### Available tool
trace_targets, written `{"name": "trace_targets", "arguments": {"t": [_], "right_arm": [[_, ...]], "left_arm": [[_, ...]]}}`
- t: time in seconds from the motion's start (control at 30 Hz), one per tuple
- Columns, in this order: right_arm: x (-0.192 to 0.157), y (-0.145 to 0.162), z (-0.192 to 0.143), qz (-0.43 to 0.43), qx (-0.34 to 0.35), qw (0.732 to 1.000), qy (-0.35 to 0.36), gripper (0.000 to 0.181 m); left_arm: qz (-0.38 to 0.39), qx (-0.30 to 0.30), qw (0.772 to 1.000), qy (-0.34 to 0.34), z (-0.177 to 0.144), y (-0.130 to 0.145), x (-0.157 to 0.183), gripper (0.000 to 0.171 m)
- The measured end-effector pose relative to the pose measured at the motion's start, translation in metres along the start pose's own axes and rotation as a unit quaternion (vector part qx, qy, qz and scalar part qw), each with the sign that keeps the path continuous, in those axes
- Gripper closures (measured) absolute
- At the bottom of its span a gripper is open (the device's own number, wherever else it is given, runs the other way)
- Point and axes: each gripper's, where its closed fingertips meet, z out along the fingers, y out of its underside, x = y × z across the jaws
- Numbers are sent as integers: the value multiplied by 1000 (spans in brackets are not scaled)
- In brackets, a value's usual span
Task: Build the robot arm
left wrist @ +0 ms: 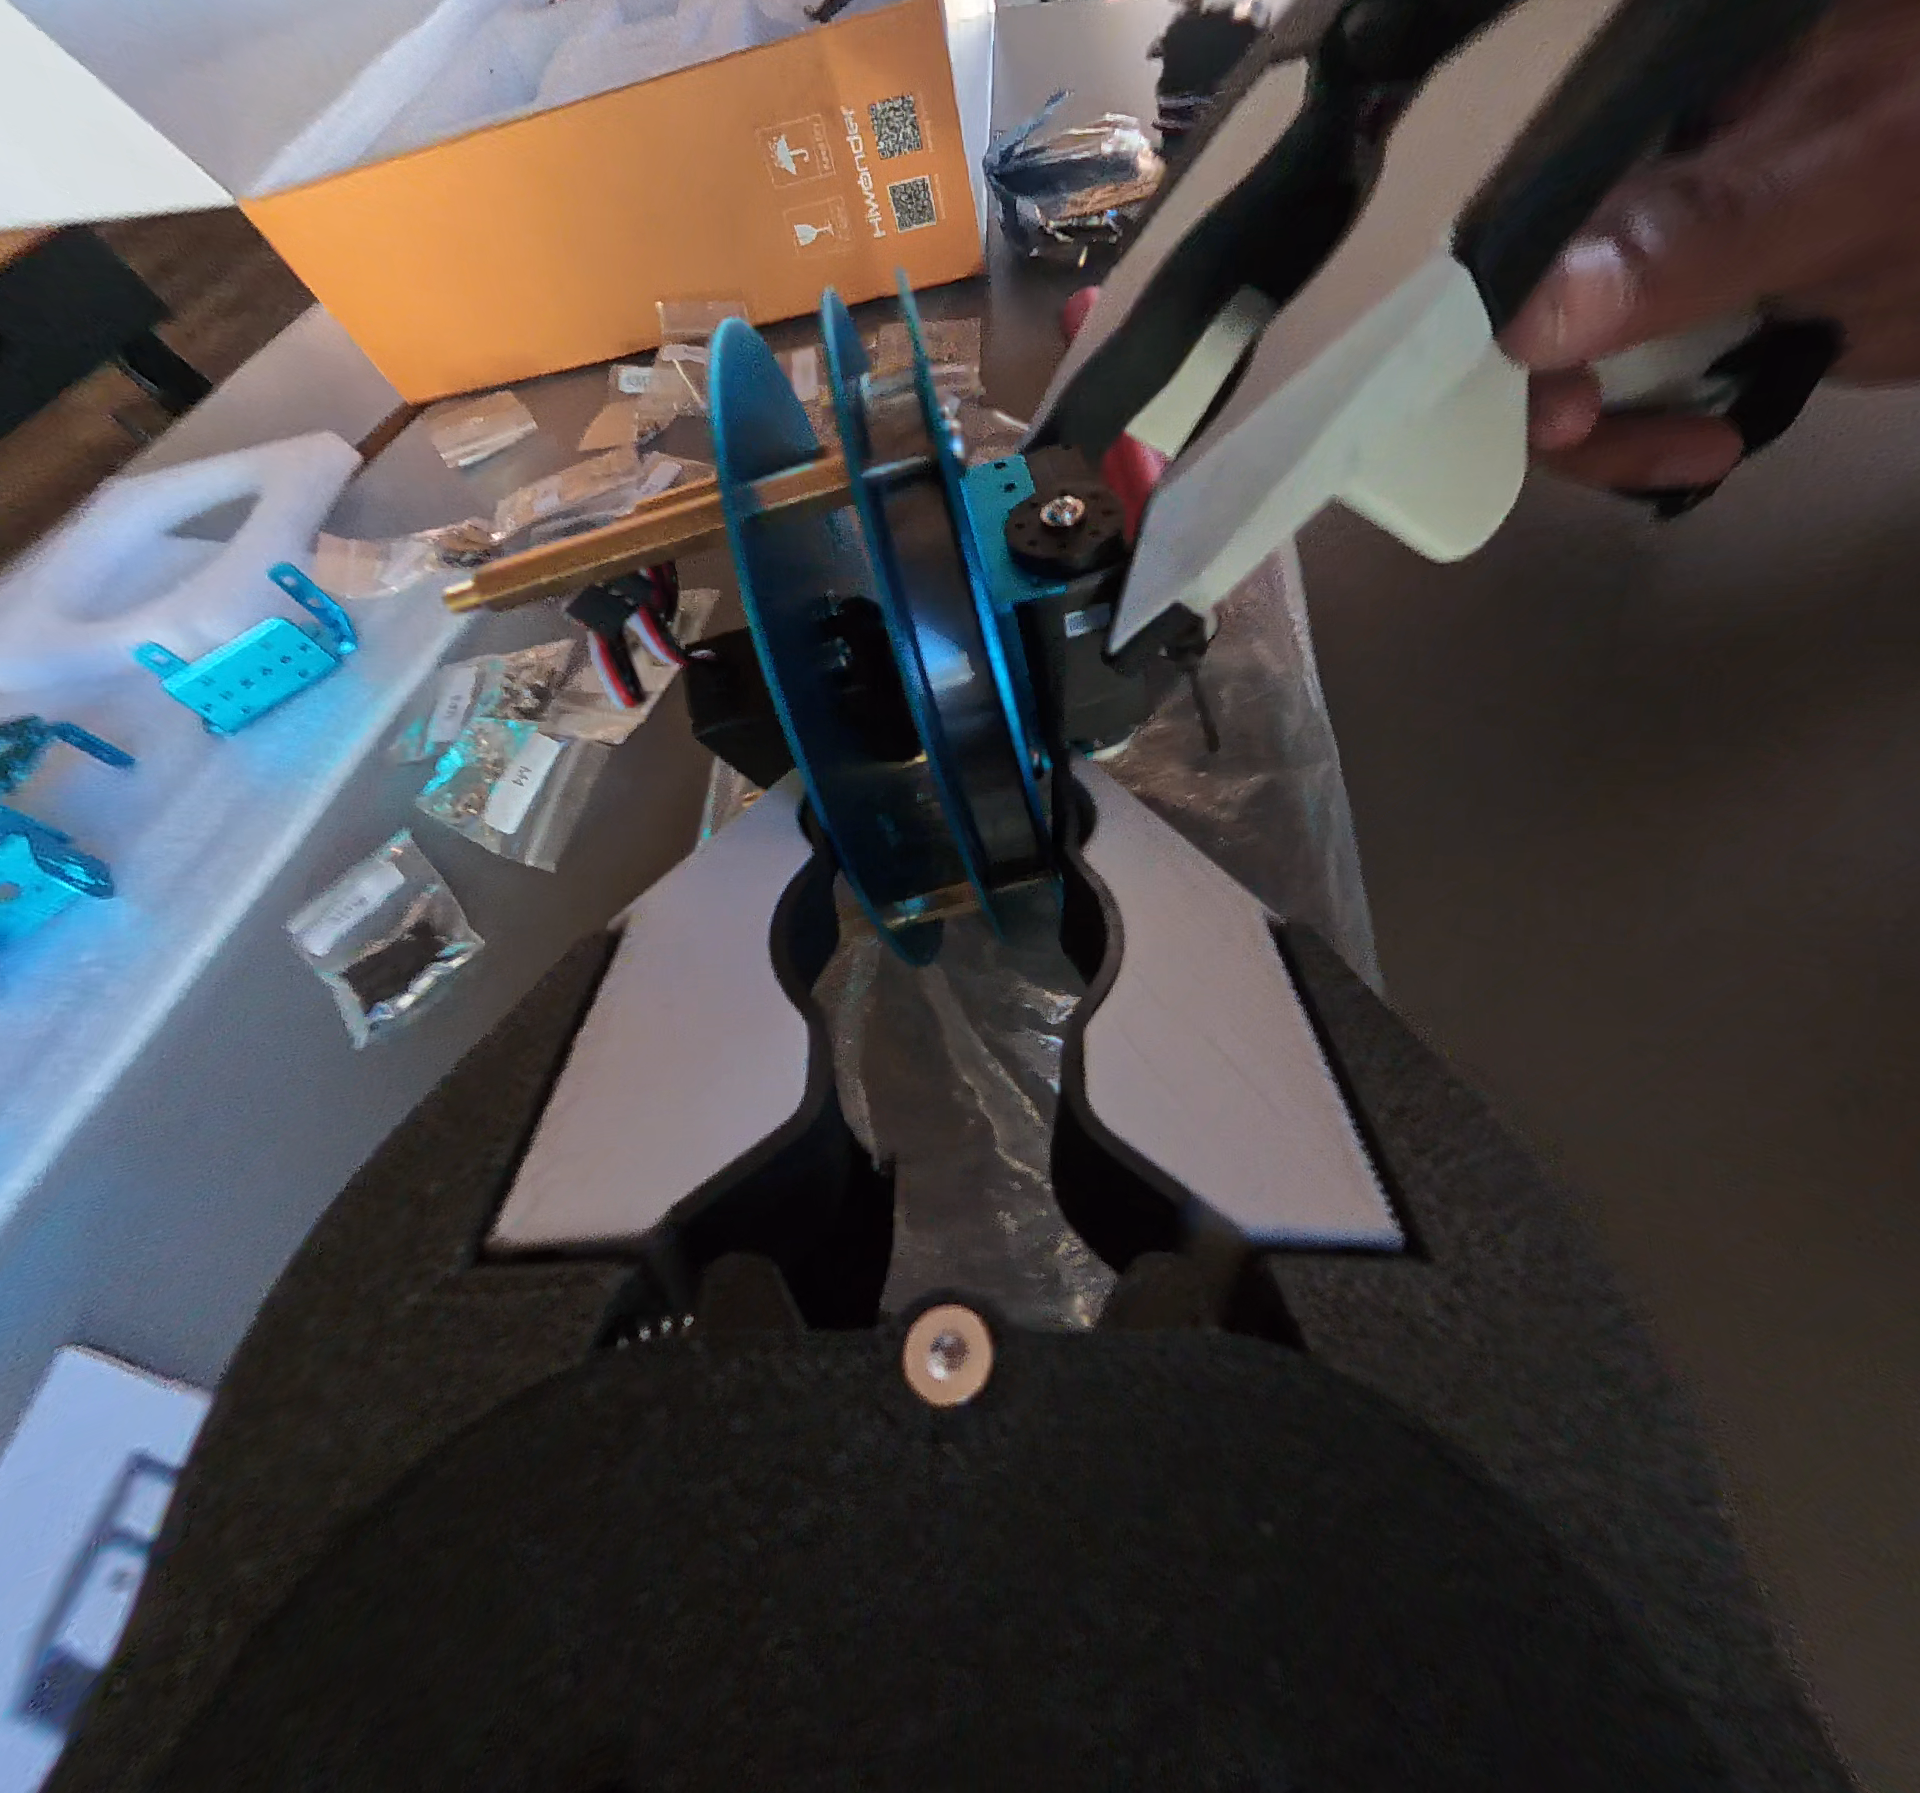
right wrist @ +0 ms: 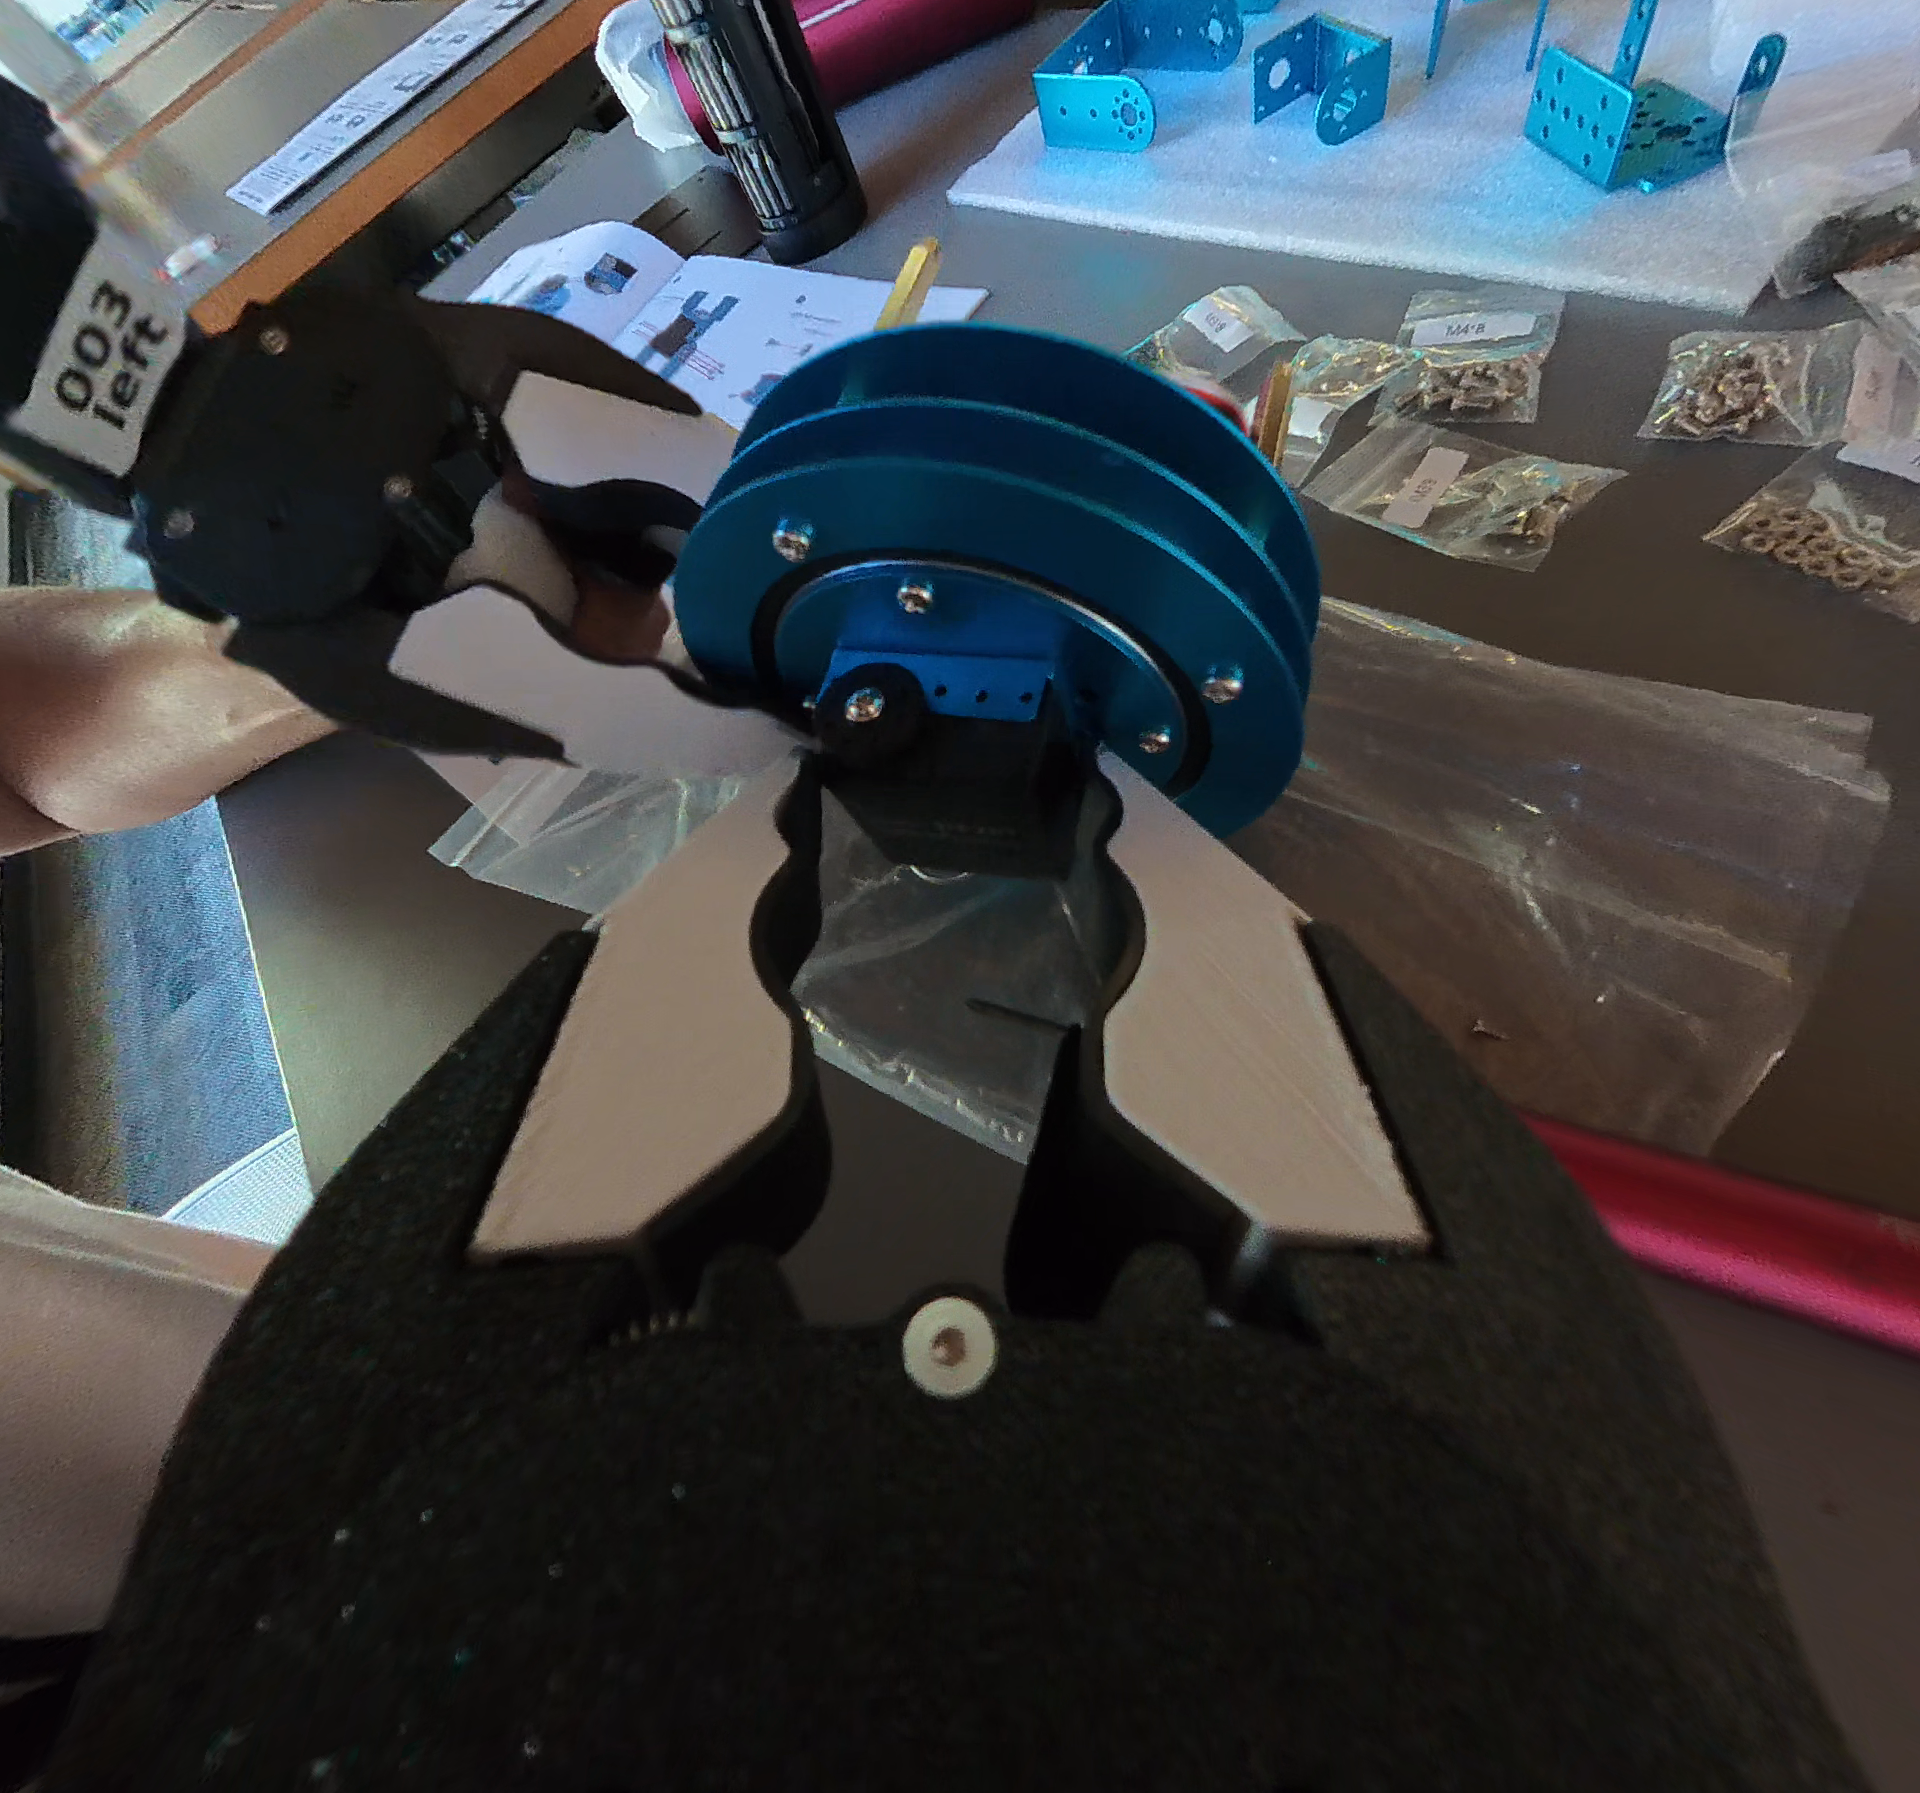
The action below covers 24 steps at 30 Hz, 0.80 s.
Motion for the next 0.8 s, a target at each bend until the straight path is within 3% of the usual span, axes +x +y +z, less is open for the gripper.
{"name": "trace_targets", "arguments": {"t": [0.1,0.2,0.33,0.63,0.8], "right_arm": [[1,0,0,10,-8,1000,-1,134],[2,0,0,16,-10,1000,0,134],[2,-1,0,19,-12,1000,-4,134],[4,-1,1,32,-13,999,-10,134],[4,-1,1,32,-13,999,-7,134]], "left_arm": [[62,-13,998,-28,3,4,1,115],[49,-13,999,-16,4,1,10,99],[11,-7,1000,15,1,-4,15,101],[-4,-25,999,-42,10,-13,6,92],[-17,-27,996,-86,11,-13,0,100]]}}
